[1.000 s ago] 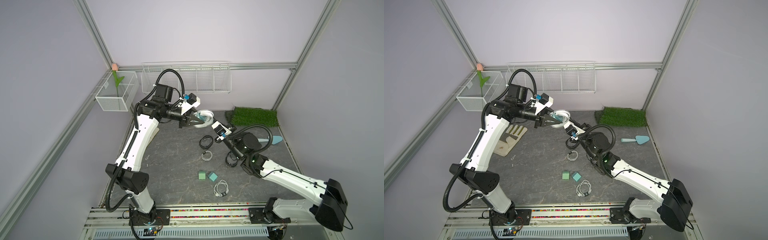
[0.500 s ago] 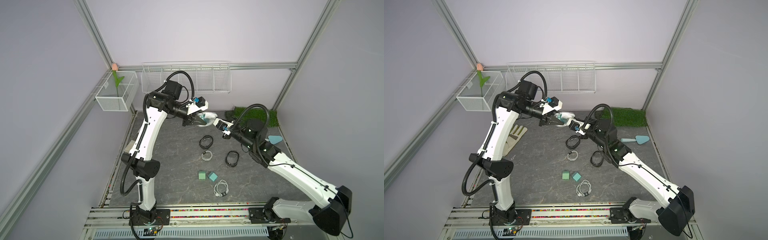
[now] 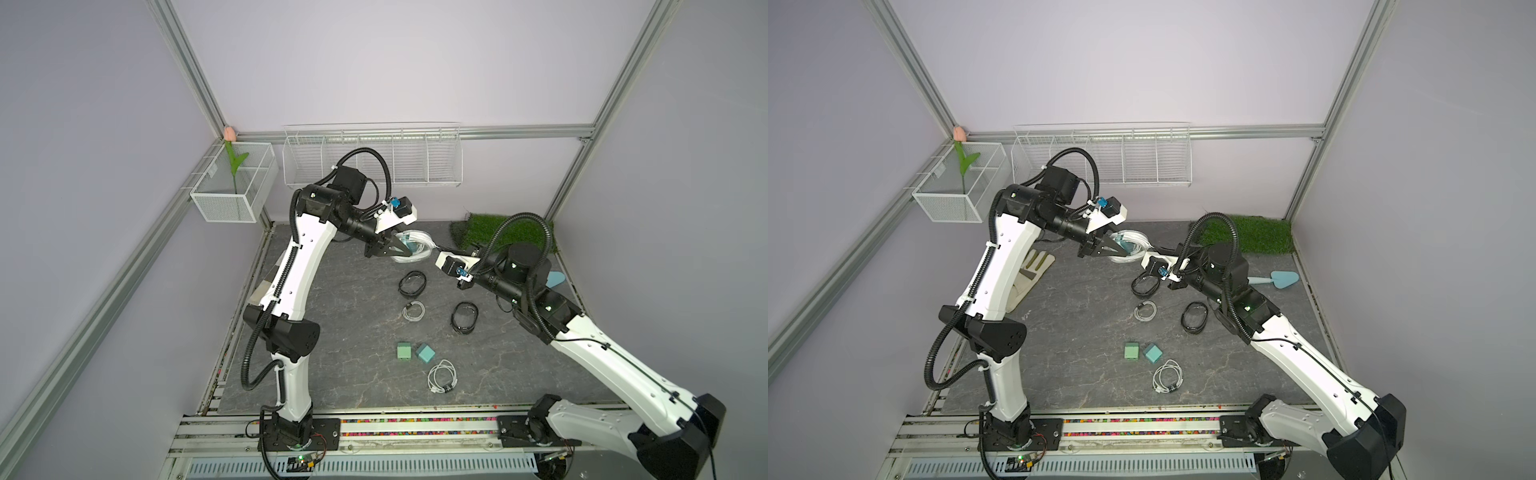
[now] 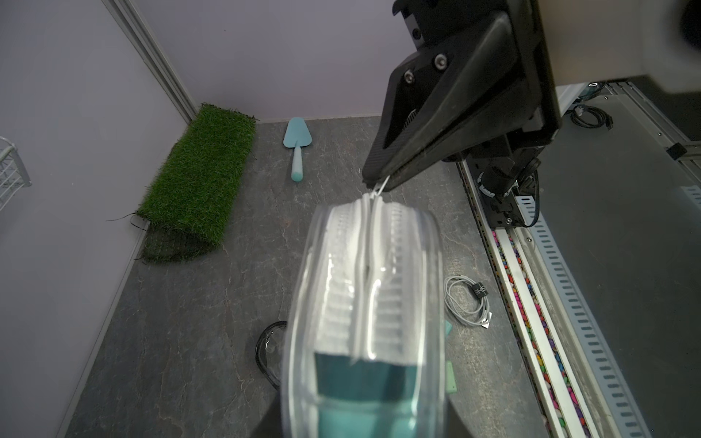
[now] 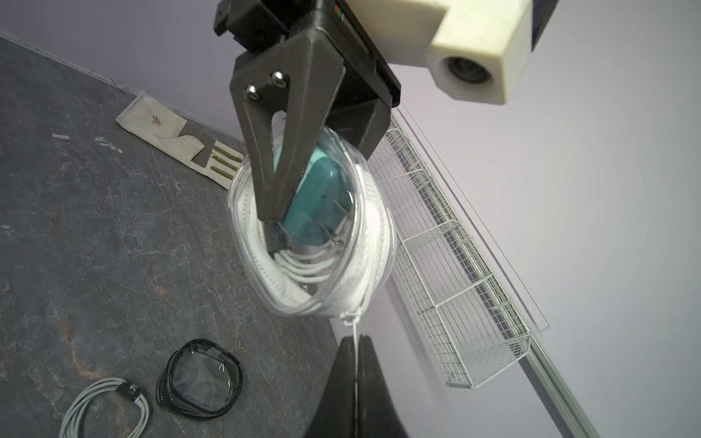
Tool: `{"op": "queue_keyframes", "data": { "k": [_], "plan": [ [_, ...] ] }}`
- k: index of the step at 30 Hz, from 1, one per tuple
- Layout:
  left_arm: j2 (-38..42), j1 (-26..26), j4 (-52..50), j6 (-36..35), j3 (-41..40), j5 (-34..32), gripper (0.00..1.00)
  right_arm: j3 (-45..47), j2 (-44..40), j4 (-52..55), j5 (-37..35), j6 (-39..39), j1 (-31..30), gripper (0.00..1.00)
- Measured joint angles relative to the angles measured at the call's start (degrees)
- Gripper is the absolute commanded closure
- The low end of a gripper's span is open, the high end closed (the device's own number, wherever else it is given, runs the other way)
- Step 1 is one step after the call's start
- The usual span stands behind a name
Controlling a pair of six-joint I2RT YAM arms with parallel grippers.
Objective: Pack away charging kits
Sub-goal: Zip the zipper on the storage bag.
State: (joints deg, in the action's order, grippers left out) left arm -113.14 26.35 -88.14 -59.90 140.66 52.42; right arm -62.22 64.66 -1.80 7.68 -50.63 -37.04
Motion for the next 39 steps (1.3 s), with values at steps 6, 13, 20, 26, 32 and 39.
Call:
{"op": "queue_keyframes", "data": {
  "k": [6, 13, 20, 26, 32, 39],
  "plan": [
    [0.0, 1.33, -0.9, -1.86, 0.28, -3.41, 1.0, -4.33, 3.15, 2.84, 1.79, -0.81, 0.55, 0.93],
    [-1.53, 1.42, -1.36, -4.31, 3.98, -4.9, 1.0, -5.33, 3.85, 2.4, 2.54, -3.13, 0.76, 0.93],
    [-1.55, 1.84, -1.33, -5.6, 4.0, -6.78, 1.0, -6.08, 5.73, 1.62, 6.6, -6.45, 2.12, 0.93],
    [-1.55, 2.32, -1.01, -5.86, 4.0, -8.94, 1.0, -9.44, 9.03, 3.06, 11.34, -7.15, 3.02, 0.93],
    [-1.86, 2.56, -1.18, -5.7, 4.94, -9.6, 1.0, -9.88, 9.2, 3.74, 18.67, -7.63, 6.12, 0.93],
    [-1.97, 1.44, -0.92, -5.75, 5.4, -6.03, 1.0, -9.79, 7.67, 3.61, 21.62, -7.65, 8.72, 0.93]
  ]
}}
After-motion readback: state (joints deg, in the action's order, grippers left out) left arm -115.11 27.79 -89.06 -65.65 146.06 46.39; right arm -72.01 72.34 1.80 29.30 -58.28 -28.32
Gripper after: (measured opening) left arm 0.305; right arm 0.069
